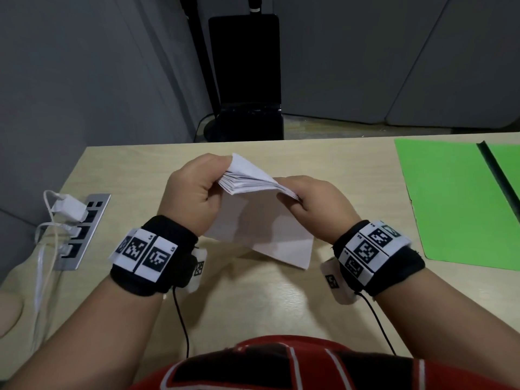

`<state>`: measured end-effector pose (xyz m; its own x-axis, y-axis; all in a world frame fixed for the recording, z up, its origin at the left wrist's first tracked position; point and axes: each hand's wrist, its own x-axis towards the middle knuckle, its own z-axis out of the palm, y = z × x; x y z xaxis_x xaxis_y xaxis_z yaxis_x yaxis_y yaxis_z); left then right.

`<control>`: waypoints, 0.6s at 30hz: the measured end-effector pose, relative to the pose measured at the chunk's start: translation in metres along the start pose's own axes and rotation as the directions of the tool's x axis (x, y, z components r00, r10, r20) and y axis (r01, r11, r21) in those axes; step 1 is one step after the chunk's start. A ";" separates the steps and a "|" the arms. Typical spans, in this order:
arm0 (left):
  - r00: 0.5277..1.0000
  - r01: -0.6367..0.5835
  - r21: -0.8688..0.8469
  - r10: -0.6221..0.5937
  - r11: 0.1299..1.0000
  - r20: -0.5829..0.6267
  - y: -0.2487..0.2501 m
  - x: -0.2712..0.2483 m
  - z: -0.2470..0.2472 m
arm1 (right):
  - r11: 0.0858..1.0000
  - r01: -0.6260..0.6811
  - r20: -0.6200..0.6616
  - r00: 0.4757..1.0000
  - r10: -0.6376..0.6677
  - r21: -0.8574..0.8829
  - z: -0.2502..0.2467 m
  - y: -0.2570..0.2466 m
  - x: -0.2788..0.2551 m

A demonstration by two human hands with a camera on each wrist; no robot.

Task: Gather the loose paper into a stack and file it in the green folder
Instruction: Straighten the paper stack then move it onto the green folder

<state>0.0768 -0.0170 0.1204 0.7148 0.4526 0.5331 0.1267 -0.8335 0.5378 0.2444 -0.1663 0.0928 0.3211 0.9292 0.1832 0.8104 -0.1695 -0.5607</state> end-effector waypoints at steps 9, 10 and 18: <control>0.997 0.026 -0.030 -0.024 0.999 0.080 0.004 -0.001 -0.002 | 0.991 0.030 -0.253 0.967 0.005 0.132 0.000 -0.007 0.005; 0.997 0.015 -0.028 -0.013 0.999 0.072 0.004 -0.001 -0.001 | 0.993 0.043 -0.294 0.956 -0.007 0.114 0.001 -0.006 0.004; 0.999 0.024 -0.036 -0.024 0.999 -0.023 0.000 -0.003 0.002 | 1.000 -0.002 -0.303 0.953 -0.002 -0.013 0.008 0.007 -0.003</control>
<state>0.0760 -0.0188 0.1170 0.6957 0.4799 0.5345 0.1189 -0.8108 0.5731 0.2449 -0.1673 0.0822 0.4525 0.7865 0.4203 0.8162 -0.1754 -0.5505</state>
